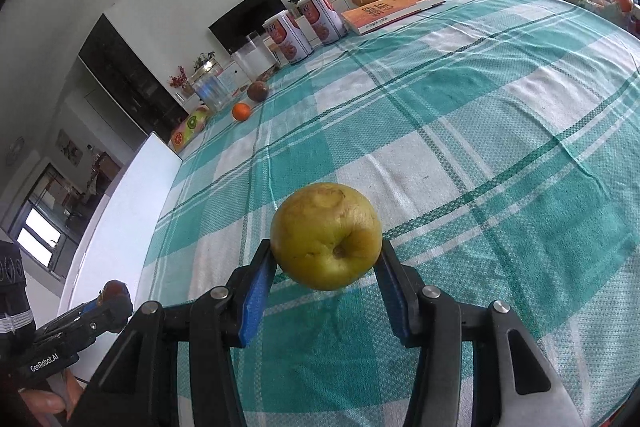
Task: Organize fruits
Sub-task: 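Carry the brown fruit and pear into the white box and open both tools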
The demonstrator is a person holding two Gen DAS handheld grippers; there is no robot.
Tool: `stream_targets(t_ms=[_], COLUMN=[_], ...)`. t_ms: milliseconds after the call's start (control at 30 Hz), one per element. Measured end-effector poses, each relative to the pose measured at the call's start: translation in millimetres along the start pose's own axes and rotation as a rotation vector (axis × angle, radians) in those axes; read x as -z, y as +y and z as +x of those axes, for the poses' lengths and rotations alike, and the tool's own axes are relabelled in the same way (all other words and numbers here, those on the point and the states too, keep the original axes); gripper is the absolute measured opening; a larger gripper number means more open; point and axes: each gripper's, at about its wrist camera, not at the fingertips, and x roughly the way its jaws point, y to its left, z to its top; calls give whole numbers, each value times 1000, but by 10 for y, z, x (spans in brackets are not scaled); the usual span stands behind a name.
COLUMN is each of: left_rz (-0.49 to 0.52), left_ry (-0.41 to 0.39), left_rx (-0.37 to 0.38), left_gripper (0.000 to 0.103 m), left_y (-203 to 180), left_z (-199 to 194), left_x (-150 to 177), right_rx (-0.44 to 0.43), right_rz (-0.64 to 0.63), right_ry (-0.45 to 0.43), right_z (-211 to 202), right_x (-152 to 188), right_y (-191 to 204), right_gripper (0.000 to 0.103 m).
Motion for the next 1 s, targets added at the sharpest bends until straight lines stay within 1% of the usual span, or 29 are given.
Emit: stream_targets(t_ms=[67,133,200,233,267,300,367,467,500,567,633,667,733,800,867,900,933,967,1000], left_rz=[-13,-49,-93,-107,-114,-118,-141,-217,-253,-323,-394,-426,-479,-504,-522,-530,-537,-544,-547], left_ry=[-7,-6,-26,-47,-75,-104,-156,-181,-175,-151,-121,-106,-75,-51,-39,-41,-44,-54,-70], left_rx=[21,51,94,104,102,83,15,-111,-162,-240,-311,-335,-368,-390,-420,-432,-446,-462,-480], left_gripper=[50,50,50,50,50,50,50,50,50,50,50,50,50,51,54,61,72,77,80], left_y=[35,124,252,319,393,481,725,1248,1441,1807,2108,2223,2382,2472,2505,2515,2514,2513,2499], left_z=[-162,-355,-614,-757,-902,-1036,-1267,-1420,-1432,-1410,-1370,-1347,-1295,-1267,-1242,-1243,-1252,-1277,-1298], left_x=[23,42,34,17,-15,-54,-147,-246,-247,-185,-61,7,137,247,322,346,357,361,362], right_rx=[-36,-35,-9,-16,-44,-75,-147,-284,-327,-378,-408,-412,-385,-366,-345,-331,-321,-321,-326], right_rz=[22,7,-34,-51,-65,-89,-174,-322,-382,-499,-570,-603,-670,-706,-736,-749,-755,-750,-736], right_ry=[-6,-6,13,27,47,68,107,165,190,254,326,361,395,421,453,456,451,442,431], right_z=[-38,-64,-80,-88,-90,-88,-77,-37,-10,86,246,341,507,659,786,817,827,813,790], right_x=[1,6,24,49,84,117,194,352,427,609,814,917,1100,1227,1313,1349,1372,1370,1347], right_y=[-16,41,209,328,474,662,1162,2034,2340,2872,3258,3407,3631,3758,3835,3857,3861,3844,3805], right_gripper=[50,50,50,50,50,50,50,50,50,50,50,50,50,50,50,51,52,54,63])
